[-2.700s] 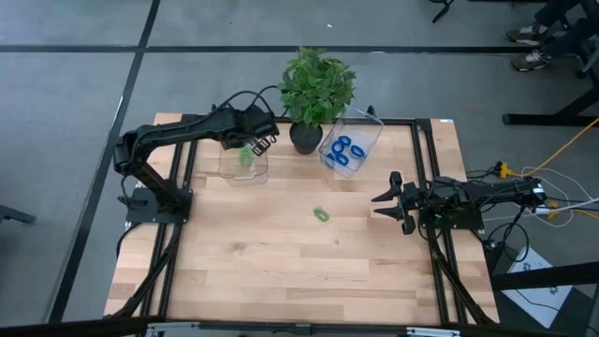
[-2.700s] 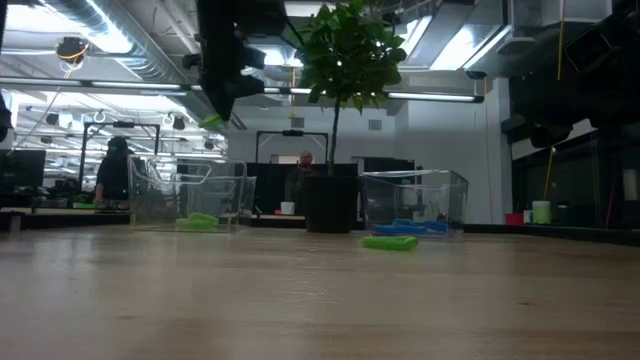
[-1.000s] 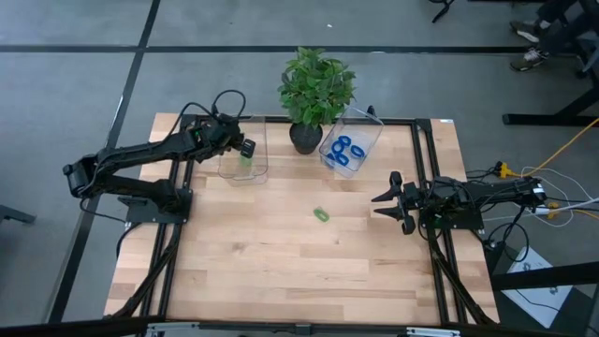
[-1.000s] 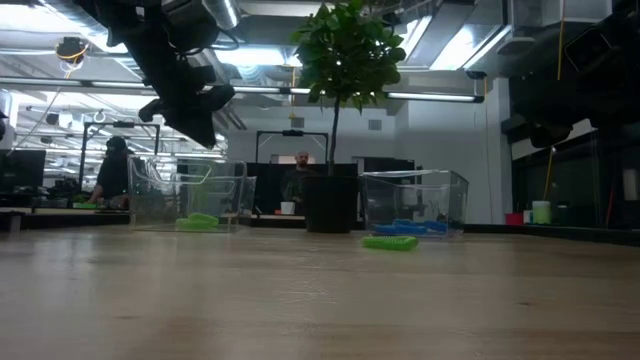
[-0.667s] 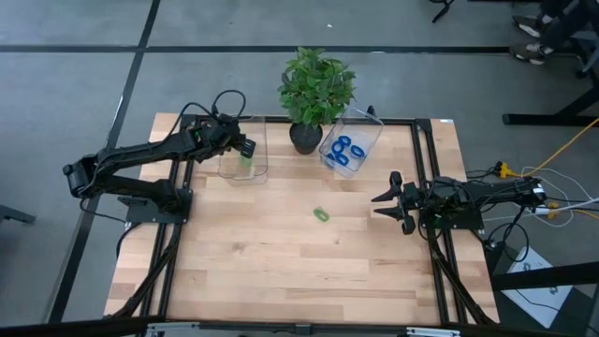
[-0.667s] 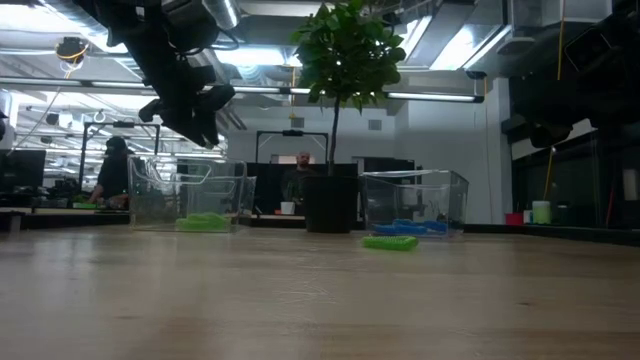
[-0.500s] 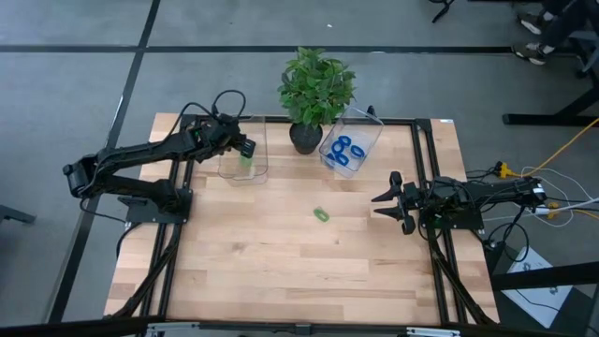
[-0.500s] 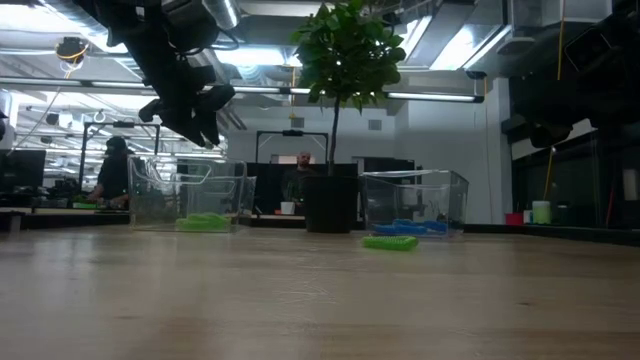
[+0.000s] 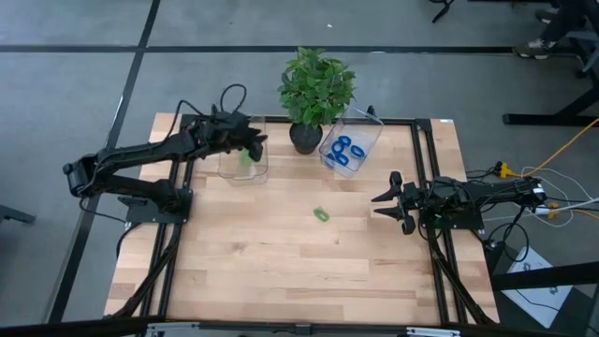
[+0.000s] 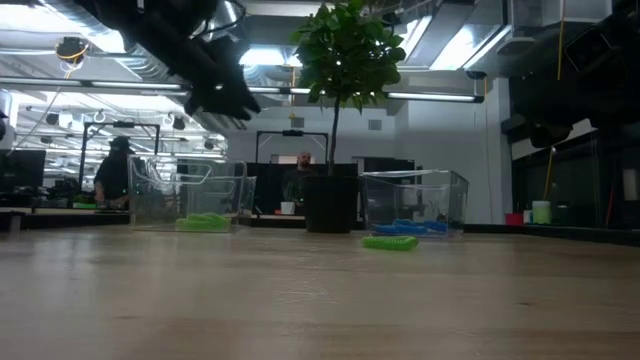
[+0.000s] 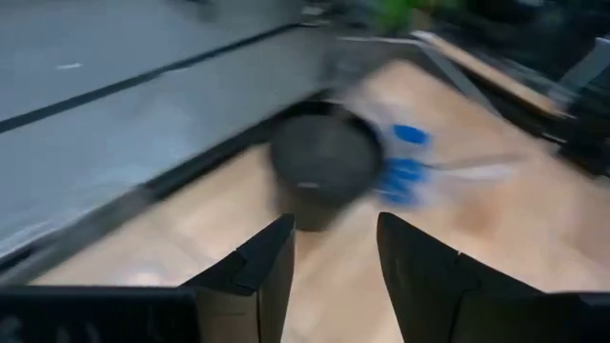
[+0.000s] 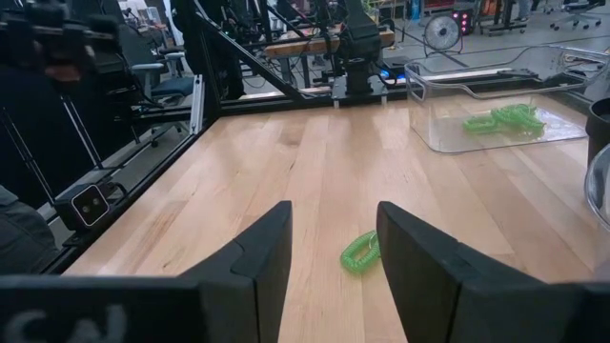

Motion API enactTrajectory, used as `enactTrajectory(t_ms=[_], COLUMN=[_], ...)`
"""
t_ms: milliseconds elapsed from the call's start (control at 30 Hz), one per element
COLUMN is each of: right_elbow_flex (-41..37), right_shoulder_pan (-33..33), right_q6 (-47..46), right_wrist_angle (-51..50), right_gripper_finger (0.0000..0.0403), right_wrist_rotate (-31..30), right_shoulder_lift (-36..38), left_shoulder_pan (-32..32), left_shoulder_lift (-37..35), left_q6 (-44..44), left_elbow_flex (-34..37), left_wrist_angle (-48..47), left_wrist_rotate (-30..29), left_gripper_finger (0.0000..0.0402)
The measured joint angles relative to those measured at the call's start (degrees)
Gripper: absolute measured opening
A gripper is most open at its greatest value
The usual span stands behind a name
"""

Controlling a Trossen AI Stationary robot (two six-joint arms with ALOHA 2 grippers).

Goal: Sort spring keychains
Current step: Put the green spring keychain into the left transparent bin

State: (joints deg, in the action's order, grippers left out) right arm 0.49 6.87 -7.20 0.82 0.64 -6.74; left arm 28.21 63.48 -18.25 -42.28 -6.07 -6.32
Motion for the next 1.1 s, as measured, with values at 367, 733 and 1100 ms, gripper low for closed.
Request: enactTrajectory(t_ms=[367,733,1100], right_elbow_flex=[0.0,0.0,0.0], right_shoulder_pan=[0.0,0.0,0.0], right_q6=[0.0,0.0,0.0], right_wrist_angle=[0.0,0.0,0.0], right_gripper_finger=[0.0154,0.0154,0.0154], right_wrist_rotate=[0.0,0.0,0.0], right_shoulder_lift=[0.0,0.0,0.0], left_shoulder_pan=[-11.5,-20.9,-28.4], left_shoulder_lift=[0.0,1.1,16.1], left_q6=[4.2,6.1,14.5], left_elbow_flex=[0.0,0.0,-12.1], left_wrist_angle=[1.7,1.6,-6.6], left_wrist_rotate=[7.7,7.3,0.2], left_gripper_finger=[0.0146,0.0162,0.0177])
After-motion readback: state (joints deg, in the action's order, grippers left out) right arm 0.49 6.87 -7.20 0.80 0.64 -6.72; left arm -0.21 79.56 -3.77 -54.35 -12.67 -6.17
